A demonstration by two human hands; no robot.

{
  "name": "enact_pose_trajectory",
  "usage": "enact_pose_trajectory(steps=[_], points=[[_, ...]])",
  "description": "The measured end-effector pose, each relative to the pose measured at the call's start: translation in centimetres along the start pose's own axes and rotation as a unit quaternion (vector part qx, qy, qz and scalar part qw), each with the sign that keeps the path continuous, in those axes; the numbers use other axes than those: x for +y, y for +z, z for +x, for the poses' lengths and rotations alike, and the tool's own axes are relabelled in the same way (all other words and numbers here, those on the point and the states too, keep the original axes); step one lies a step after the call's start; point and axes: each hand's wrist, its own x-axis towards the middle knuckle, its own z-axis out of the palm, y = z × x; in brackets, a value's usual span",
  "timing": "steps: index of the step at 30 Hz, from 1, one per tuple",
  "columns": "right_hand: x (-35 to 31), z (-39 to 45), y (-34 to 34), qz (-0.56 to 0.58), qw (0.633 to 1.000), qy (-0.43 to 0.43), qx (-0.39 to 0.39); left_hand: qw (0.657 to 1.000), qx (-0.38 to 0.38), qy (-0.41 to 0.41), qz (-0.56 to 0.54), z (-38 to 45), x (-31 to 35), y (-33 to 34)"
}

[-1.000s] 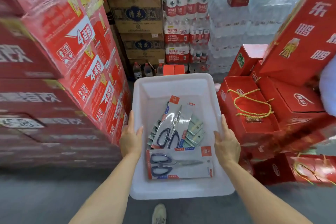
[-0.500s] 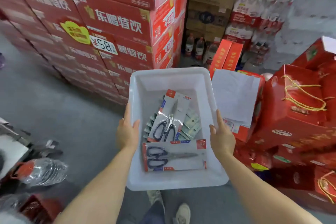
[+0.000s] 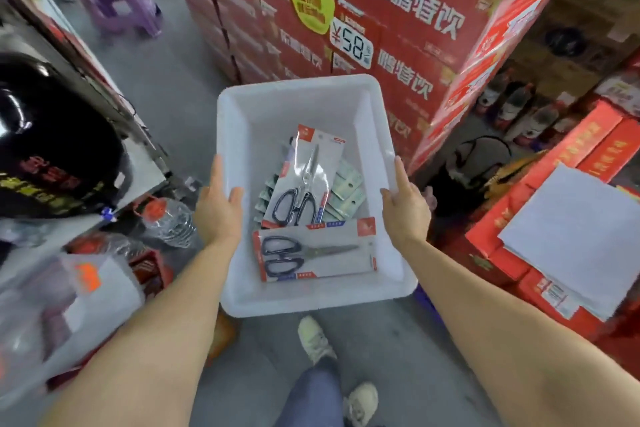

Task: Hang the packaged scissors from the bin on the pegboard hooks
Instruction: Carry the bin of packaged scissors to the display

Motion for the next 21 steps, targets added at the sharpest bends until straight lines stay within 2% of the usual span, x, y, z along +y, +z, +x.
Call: enact_pose_trajectory(steps=[7, 14, 21], points=[[-9.3, 7.9, 4.6, -0.002, 0.995, -0.089, -0.036, 0.995, 0.063, -0.071, 0.003, 8.0, -2.9, -2.9], [-17.3, 15.3, 8.0, 0.003, 0.988, -0.154, -0.031, 0.988, 0.108, -0.106, -0.003, 16.4, -3.5, -4.6], [-23.8, 24.1, 11.8, 0.007, 0.978, -0.199, -0.066, 0.985, 0.114, -0.133, 0.005, 25.5, -3.0, -4.6]])
